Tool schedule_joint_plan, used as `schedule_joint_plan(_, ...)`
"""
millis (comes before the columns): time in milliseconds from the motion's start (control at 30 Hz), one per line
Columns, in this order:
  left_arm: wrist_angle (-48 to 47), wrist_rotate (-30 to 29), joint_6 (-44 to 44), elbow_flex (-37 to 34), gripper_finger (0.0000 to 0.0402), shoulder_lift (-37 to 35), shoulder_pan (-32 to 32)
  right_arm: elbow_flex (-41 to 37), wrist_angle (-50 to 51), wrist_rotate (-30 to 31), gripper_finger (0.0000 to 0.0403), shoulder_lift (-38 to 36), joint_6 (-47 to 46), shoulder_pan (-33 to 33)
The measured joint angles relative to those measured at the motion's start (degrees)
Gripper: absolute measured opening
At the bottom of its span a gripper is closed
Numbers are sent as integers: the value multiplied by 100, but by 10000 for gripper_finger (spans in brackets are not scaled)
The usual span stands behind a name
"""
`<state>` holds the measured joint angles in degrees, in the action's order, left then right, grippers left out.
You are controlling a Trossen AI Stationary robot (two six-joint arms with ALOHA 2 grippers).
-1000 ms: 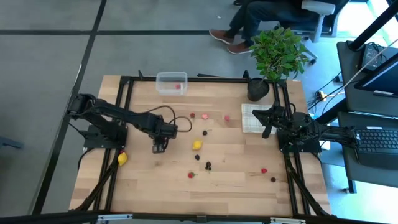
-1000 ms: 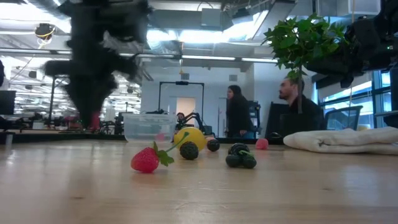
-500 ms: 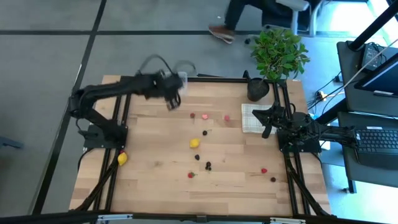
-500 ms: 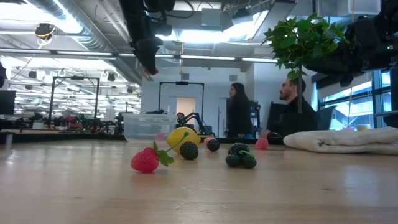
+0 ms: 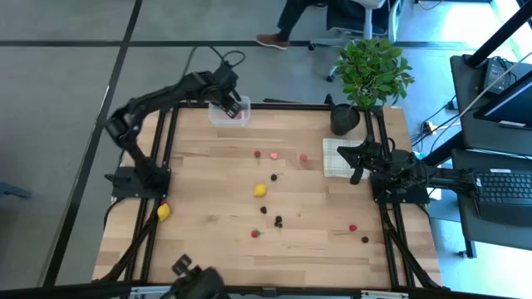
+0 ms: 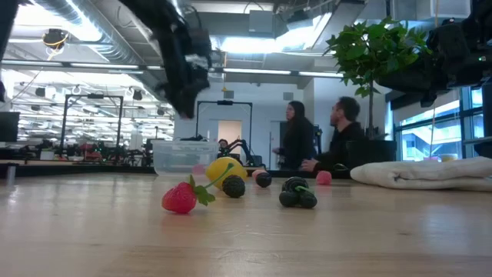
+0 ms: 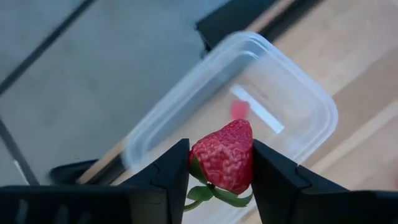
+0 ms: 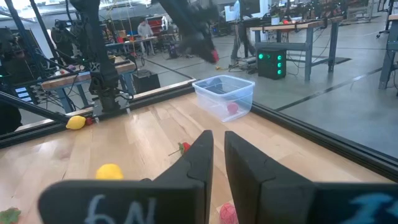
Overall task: Pick and placing Produce into tupperware
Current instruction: Put the middle left red strawberry into the transparent bin, then put the bottom yellow lemon into the transparent bin
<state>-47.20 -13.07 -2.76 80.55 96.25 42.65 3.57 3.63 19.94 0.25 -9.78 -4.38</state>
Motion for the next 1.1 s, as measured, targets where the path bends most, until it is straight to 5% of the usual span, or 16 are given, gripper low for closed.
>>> schedule_joint_plan(433, 148, 193, -7, 0, 145, 1330, 286, 0, 8, 0, 45, 0, -9, 2)
schedule_joint_plan(667, 185, 209, 0, -2, 148, 1533, 283, -1, 53, 0, 45, 0, -20, 0)
schedule_joint_plan(1100, 121, 283, 39, -2, 216, 1490, 274, -2, 53, 0, 45, 0, -22, 2)
